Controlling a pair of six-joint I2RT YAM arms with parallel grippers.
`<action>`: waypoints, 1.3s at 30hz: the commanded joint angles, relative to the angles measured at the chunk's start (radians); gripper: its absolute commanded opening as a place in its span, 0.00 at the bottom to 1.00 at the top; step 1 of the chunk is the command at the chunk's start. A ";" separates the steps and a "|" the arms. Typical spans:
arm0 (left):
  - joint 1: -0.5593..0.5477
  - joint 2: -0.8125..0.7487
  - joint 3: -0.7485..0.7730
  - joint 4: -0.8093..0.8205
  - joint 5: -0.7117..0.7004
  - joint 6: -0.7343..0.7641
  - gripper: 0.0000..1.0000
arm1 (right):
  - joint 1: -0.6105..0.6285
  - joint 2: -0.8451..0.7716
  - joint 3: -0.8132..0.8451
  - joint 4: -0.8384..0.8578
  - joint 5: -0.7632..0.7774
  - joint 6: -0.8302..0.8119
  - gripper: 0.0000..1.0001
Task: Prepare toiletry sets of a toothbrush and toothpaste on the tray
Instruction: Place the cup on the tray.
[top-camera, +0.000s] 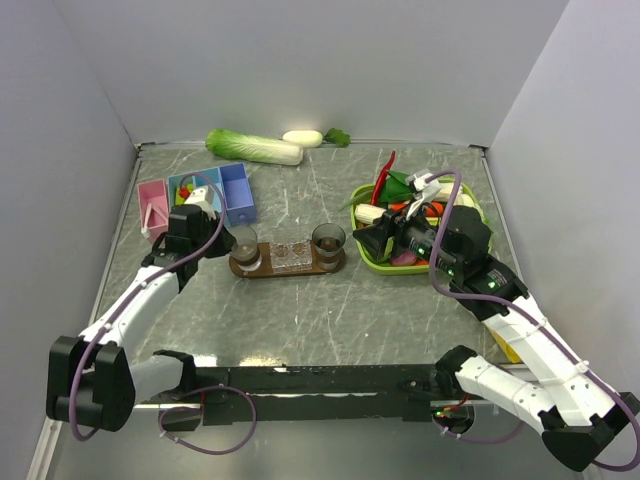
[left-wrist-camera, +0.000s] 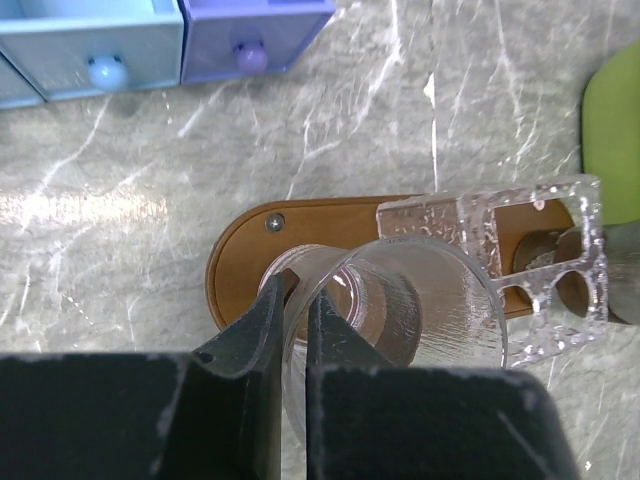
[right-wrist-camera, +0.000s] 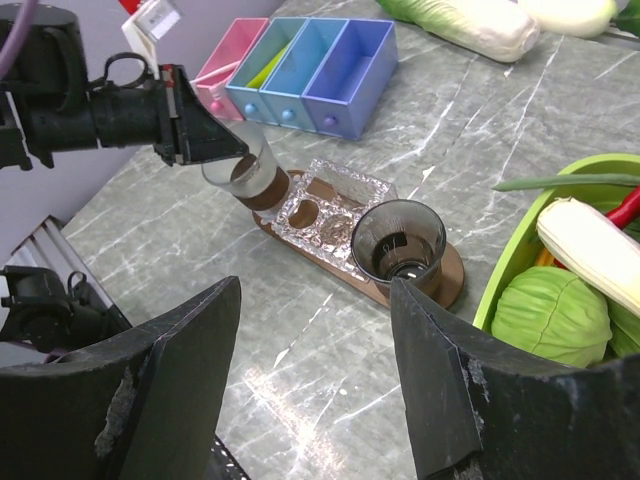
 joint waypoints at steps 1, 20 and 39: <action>0.000 0.004 0.052 0.117 0.051 -0.005 0.01 | -0.006 -0.022 -0.015 0.050 0.012 -0.005 0.69; -0.032 0.085 0.080 0.102 0.023 0.004 0.01 | -0.006 -0.019 -0.024 0.052 0.018 -0.005 0.69; -0.092 0.124 0.135 0.022 -0.086 0.037 0.01 | -0.007 -0.008 -0.030 0.053 0.012 -0.002 0.70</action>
